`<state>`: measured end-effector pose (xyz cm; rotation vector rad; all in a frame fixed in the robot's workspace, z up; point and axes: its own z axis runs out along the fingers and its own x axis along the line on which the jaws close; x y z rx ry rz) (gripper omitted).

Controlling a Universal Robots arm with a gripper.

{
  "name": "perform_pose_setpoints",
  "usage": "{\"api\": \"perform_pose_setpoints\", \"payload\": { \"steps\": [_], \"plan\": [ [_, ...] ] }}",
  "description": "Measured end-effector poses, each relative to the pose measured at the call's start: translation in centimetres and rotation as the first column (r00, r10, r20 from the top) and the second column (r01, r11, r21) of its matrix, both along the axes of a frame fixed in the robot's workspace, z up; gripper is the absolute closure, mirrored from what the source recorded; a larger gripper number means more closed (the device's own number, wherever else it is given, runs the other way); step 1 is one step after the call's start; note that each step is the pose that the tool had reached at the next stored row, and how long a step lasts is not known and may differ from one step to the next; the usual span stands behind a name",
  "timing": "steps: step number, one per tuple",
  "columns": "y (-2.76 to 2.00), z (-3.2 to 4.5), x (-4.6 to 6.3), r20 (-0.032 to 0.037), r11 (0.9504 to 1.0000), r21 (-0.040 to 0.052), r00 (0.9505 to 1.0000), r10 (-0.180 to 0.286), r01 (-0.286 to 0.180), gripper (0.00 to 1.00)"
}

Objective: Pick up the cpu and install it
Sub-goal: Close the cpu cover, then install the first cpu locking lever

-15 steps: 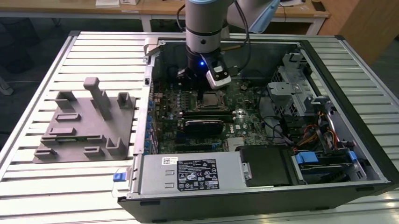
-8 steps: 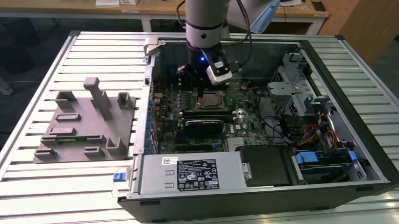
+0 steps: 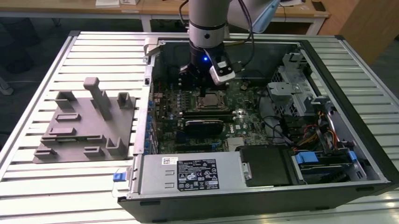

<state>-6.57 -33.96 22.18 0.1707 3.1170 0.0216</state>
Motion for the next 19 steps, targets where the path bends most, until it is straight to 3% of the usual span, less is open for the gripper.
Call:
{"api": "perform_pose_setpoints", "payload": {
  "steps": [10,19],
  "plan": [
    [0.00,0.00,2.3,0.0000,1.0000,0.0000,1.0000,0.000,0.000,0.89],
    [0.00,0.00,2.5,0.0000,1.0000,0.0001,1.0000,0.000,0.000,0.89]
  ]
}}
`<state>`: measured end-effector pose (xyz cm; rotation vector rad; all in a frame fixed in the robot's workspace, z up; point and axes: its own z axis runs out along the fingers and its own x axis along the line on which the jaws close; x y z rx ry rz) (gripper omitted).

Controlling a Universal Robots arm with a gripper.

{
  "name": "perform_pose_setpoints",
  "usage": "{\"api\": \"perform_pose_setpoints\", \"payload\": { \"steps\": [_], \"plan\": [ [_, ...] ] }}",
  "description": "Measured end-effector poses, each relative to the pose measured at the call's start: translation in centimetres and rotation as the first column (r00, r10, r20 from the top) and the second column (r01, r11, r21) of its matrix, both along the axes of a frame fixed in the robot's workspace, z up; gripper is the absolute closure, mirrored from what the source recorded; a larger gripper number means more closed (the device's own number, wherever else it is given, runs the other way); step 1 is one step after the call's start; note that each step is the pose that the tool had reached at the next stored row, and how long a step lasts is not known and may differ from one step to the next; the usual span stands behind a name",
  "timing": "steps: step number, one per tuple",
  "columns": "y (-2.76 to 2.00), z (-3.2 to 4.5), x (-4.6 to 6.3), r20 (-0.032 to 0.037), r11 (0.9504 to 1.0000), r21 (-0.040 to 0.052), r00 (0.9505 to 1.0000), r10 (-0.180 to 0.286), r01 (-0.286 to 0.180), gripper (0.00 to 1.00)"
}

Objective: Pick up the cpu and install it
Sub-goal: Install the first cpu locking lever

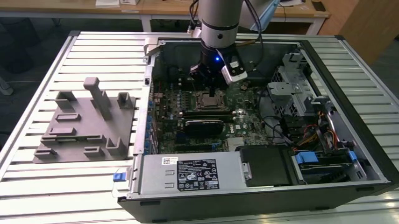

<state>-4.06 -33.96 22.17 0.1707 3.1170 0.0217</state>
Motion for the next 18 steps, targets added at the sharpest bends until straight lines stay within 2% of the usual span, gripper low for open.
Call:
{"api": "perform_pose_setpoints", "payload": {
  "steps": [8,18],
  "plan": [
    [0.00,0.00,-0.1,0.0001,1.0000,-0.0001,1.0000,0.000,0.000,0.89],
    [0.00,0.00,-3.0,0.0109,1.0000,-0.0001,0.9999,0.000,0.000,0.89]
  ]
}}
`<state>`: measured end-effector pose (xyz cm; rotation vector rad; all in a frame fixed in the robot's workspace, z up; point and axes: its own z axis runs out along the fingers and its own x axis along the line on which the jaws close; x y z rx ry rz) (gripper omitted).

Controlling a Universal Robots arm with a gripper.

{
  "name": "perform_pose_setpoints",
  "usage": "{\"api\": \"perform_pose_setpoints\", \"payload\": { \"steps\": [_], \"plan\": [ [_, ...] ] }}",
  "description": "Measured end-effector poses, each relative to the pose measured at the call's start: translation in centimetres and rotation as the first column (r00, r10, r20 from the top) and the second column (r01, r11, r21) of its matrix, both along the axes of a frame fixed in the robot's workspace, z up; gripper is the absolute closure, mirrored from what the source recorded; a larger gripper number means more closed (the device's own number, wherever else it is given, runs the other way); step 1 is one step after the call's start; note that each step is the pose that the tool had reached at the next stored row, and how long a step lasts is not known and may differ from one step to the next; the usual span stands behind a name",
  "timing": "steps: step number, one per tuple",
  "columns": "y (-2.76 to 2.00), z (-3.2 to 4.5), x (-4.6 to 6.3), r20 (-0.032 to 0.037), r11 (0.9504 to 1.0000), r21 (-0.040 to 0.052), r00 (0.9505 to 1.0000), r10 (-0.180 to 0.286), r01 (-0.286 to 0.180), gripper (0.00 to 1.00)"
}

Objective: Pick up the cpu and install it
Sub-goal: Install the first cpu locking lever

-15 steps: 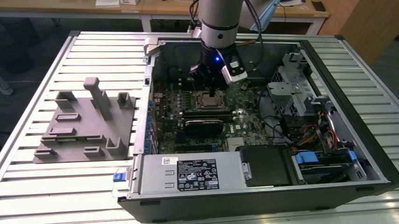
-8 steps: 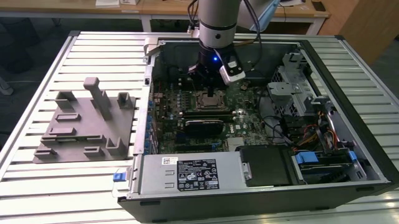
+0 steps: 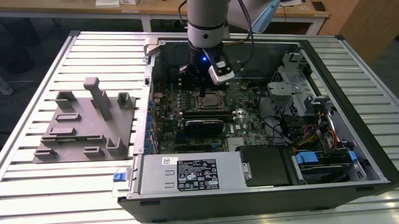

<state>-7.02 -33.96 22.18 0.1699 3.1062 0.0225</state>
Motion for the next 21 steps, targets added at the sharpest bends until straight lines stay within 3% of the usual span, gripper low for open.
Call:
{"api": "perform_pose_setpoints", "payload": {
  "steps": [10,13,16,21],
  "plan": [
    [0.00,-0.01,-3.1,0.0076,1.0000,0.0008,1.0000,0.000,0.000,0.89],
    [0.00,-0.01,-3.3,0.0076,0.9998,0.0200,1.0000,0.000,0.000,0.89],
    [0.00,0.20,-3.4,0.0114,0.9998,0.0209,0.9999,0.000,0.000,0.89],
    [0.00,1.25,-3.4,0.0199,0.9998,0.0209,0.9998,0.000,0.000,0.89]
  ]
}}
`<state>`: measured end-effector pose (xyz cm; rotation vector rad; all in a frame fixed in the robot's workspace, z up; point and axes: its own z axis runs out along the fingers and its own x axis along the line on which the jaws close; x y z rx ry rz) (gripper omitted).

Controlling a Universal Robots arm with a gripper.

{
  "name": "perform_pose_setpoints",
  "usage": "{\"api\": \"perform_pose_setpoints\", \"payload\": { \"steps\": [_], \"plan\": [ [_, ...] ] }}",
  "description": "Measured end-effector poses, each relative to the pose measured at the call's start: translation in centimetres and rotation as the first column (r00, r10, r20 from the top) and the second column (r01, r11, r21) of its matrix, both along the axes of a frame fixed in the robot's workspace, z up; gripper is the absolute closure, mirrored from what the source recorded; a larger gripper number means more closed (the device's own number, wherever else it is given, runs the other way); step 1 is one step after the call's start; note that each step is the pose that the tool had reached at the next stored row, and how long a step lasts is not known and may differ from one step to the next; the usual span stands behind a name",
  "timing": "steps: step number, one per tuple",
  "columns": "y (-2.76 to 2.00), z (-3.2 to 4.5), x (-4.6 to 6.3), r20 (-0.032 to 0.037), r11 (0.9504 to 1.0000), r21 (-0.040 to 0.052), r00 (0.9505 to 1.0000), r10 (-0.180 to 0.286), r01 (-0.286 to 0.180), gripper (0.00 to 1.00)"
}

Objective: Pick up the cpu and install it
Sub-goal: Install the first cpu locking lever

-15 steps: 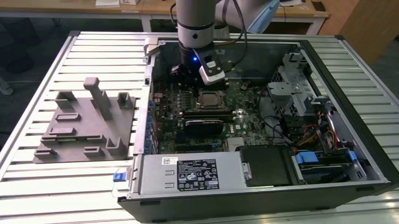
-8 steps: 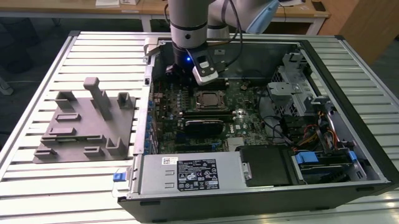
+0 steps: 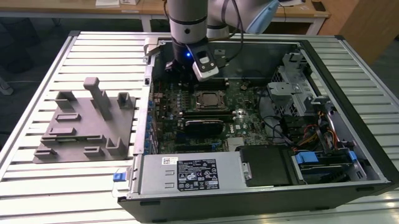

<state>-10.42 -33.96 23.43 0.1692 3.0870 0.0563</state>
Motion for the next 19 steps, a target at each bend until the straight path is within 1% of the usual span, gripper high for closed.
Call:
{"api": "perform_pose_setpoints", "payload": {
  "steps": [3,5,10,12,15,17,19],
  "plan": [
    [0.00,0.69,0.00,0.0045,1.0000,0.0000,1.0000,0.000,0.000,0.89],
    [0.00,0.95,0.00,0.0064,1.0000,0.0000,1.0000,0.000,0.000,0.89],
    [0.00,0.99,0.00,0.0070,1.0000,0.0001,1.0000,0.000,0.000,0.89],
    [0.00,1.00,0.00,0.0052,1.0000,0.0006,1.0000,0.000,0.000,0.89],
    [-0.02,0.99,-0.05,0.0013,0.9999,0.0109,1.0000,0.007,-0.007,0.89],
    [-0.02,0.99,-0.16,0.0011,0.9997,0.0173,0.9999,0.015,-0.015,0.89],
    [-0.03,0.99,-0.35,0.0011,0.9995,0.0209,0.9998,0.022,-0.022,0.89]
  ]
}}
